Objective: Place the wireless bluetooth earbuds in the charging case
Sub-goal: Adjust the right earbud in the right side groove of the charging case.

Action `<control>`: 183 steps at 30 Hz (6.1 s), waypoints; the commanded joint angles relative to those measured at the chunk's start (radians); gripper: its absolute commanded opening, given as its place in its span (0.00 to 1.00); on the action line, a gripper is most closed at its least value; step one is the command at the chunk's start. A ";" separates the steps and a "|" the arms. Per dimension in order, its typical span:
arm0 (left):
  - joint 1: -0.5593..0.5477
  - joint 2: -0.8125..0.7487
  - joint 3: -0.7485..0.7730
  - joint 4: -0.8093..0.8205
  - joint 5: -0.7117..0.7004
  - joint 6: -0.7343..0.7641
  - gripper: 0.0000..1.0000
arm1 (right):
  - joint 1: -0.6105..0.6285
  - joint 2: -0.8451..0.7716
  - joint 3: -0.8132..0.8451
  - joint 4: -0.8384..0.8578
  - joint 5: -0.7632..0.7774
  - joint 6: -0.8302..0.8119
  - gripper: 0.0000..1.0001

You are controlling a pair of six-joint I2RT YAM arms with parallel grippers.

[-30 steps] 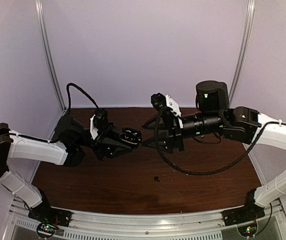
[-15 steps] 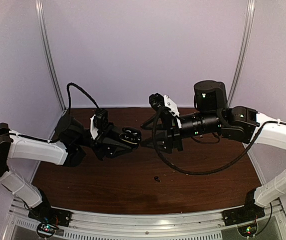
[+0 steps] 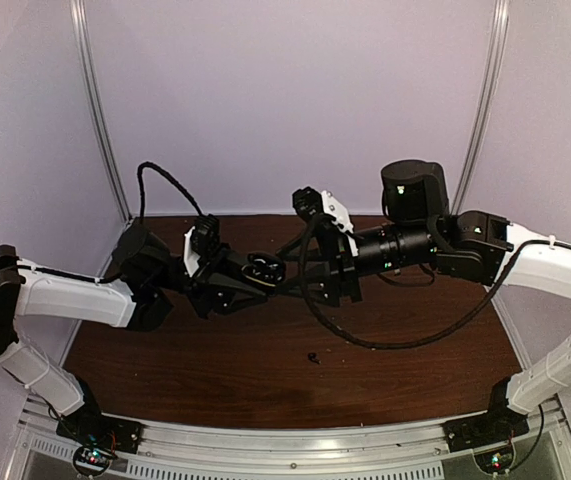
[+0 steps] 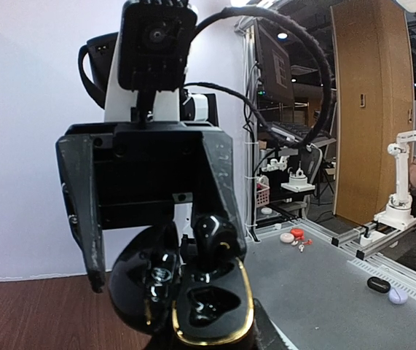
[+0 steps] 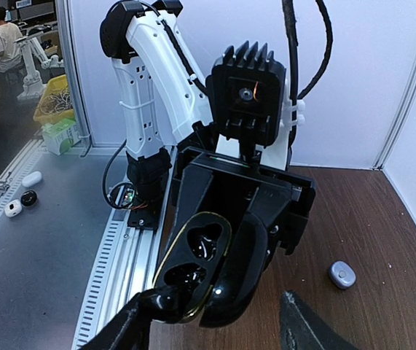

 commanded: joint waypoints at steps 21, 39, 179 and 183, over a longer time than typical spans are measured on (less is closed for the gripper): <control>-0.035 -0.006 0.051 -0.092 -0.002 0.108 0.00 | -0.007 0.030 0.024 0.074 0.016 0.051 0.58; -0.051 0.010 0.065 -0.093 -0.002 0.112 0.00 | -0.007 0.059 0.024 0.145 0.016 0.082 0.58; 0.006 0.055 0.057 0.080 0.032 -0.111 0.00 | -0.010 -0.031 0.110 -0.148 0.179 -0.076 1.00; 0.006 0.060 0.056 0.101 0.035 -0.128 0.00 | -0.010 -0.026 0.103 -0.152 0.175 -0.091 1.00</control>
